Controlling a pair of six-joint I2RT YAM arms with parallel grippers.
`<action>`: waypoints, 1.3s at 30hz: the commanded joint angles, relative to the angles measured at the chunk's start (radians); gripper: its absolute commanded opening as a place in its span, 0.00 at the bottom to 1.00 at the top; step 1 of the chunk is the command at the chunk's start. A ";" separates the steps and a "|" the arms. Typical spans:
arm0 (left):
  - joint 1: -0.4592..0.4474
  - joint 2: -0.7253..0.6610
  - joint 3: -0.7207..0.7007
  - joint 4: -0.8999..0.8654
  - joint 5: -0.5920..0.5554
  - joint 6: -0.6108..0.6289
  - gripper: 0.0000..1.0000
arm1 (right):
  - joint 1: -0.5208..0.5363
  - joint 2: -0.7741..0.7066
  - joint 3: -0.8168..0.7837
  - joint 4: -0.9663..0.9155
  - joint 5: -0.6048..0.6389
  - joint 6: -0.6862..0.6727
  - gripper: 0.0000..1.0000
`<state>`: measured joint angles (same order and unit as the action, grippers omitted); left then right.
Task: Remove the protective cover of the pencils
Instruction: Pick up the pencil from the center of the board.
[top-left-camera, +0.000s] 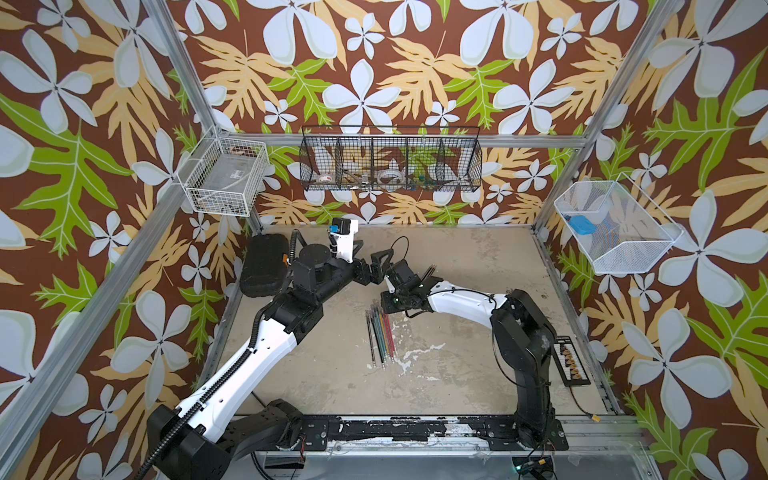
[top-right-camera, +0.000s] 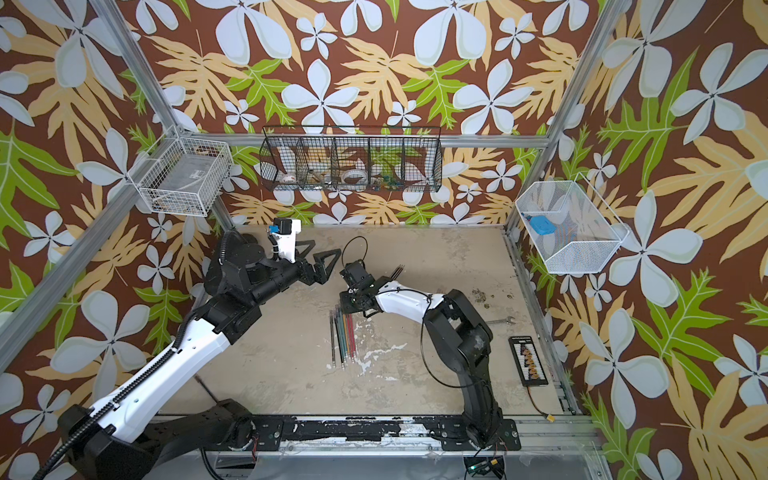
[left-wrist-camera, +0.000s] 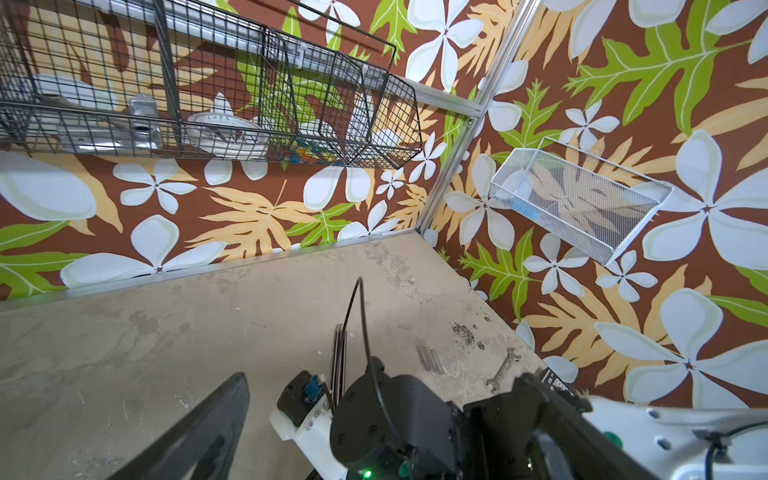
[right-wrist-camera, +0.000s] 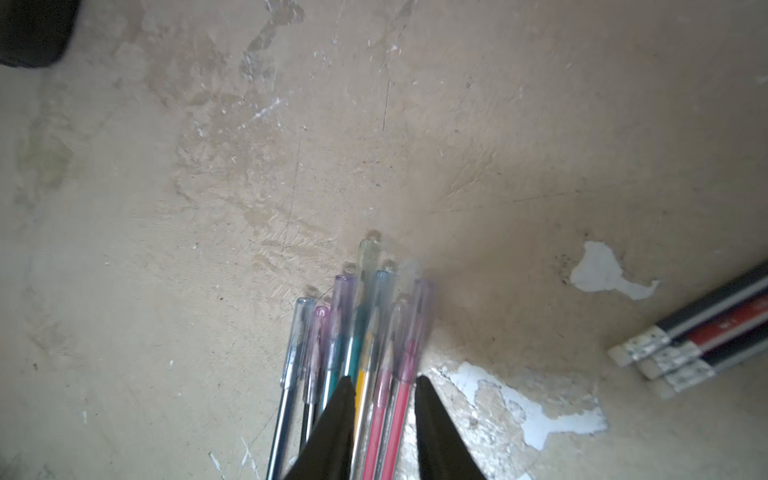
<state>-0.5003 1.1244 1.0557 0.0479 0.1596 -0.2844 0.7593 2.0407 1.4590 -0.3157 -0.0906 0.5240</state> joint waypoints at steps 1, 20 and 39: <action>0.002 -0.009 0.010 0.000 -0.056 -0.019 1.00 | 0.007 0.041 0.049 -0.088 0.072 0.017 0.29; 0.001 -0.014 -0.001 0.010 -0.131 -0.068 1.00 | 0.008 0.152 0.161 -0.160 0.161 0.043 0.25; 0.009 -0.002 0.014 -0.043 -0.136 -0.014 0.99 | 0.012 0.175 0.166 -0.252 0.228 0.185 0.16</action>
<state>-0.4942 1.1221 1.0687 0.0010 0.0067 -0.3126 0.7700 2.2032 1.6291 -0.4835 0.1143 0.6701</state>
